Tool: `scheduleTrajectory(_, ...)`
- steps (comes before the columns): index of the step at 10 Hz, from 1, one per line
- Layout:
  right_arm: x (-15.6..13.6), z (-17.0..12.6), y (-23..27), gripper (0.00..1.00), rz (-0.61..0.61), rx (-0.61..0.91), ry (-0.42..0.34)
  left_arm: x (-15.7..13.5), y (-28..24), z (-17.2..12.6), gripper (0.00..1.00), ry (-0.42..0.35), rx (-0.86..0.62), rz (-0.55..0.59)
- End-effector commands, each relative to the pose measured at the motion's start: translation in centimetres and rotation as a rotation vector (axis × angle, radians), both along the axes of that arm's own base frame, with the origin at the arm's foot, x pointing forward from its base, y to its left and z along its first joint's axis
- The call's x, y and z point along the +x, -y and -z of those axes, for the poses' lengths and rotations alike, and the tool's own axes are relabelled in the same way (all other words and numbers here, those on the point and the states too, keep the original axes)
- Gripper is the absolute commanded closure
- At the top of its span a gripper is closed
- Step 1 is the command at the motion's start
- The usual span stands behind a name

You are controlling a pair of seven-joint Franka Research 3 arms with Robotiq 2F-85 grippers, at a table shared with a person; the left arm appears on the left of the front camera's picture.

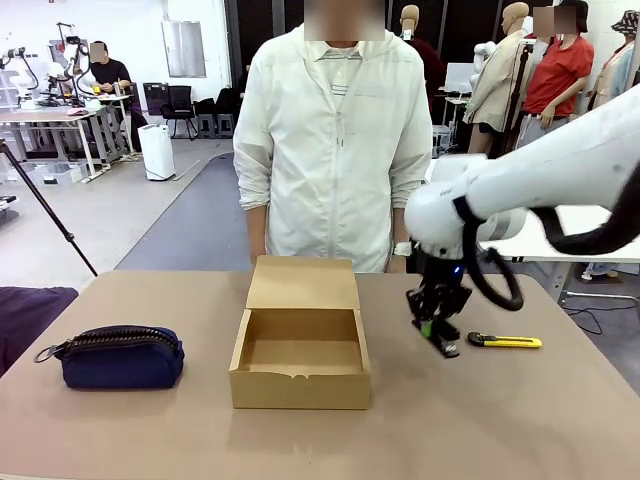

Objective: Pack the items into the box.
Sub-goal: Pick up the item specified by the human and place it in the Mailer Box.

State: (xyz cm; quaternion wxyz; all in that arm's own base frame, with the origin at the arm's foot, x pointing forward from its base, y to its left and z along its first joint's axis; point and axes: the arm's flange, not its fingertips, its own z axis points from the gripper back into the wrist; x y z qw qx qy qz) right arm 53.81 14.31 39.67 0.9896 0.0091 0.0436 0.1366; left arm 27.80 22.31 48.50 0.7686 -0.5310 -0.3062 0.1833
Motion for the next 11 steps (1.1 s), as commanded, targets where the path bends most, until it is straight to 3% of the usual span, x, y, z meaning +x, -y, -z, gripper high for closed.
scheduleTrajectory(1,-2.7,-7.3,1.8,1.00,0.072,-0.075,0.016,0.0,-0.1,0.0,0.00,0.030,-0.004,0.001)
scheduleTrajectory(2,-4.6,-9.5,2.5,1.00,0.126,-0.082,0.034,0.0,-0.1,0.0,0.00,0.030,-0.004,0.001)
scheduleTrajectory(4,-6.0,-9.9,4.6,1.00,0.255,-0.063,0.138,0.0,-0.1,0.0,0.00,0.030,-0.004,0.001)
scheduleTrajectory(5,-4.9,-11.3,3.4,1.00,0.108,-0.045,0.045,0.0,-0.1,0.0,0.00,0.030,-0.004,0.001)
scheduleTrajectory(8,-5.8,-11.6,3.9,1.00,0.156,-0.047,0.064,0.0,-0.1,0.0,0.00,0.030,-0.004,0.001)
scheduleTrajectory(9,-3.8,-11.5,1.5,1.00,-0.071,-0.041,0.140,0.0,-0.1,0.0,0.00,0.030,-0.004,0.001)
scheduleTrajectory(10,-1.5,-11.5,-1.9,1.00,-0.436,0.050,0.244,0.0,-0.1,0.0,0.00,0.030,-0.004,0.001)
scheduleTrajectory(11,0.3,-11.0,-4.8,1.00,-0.638,0.137,0.296,0.0,-0.1,0.0,0.00,0.030,-0.004,0.001)
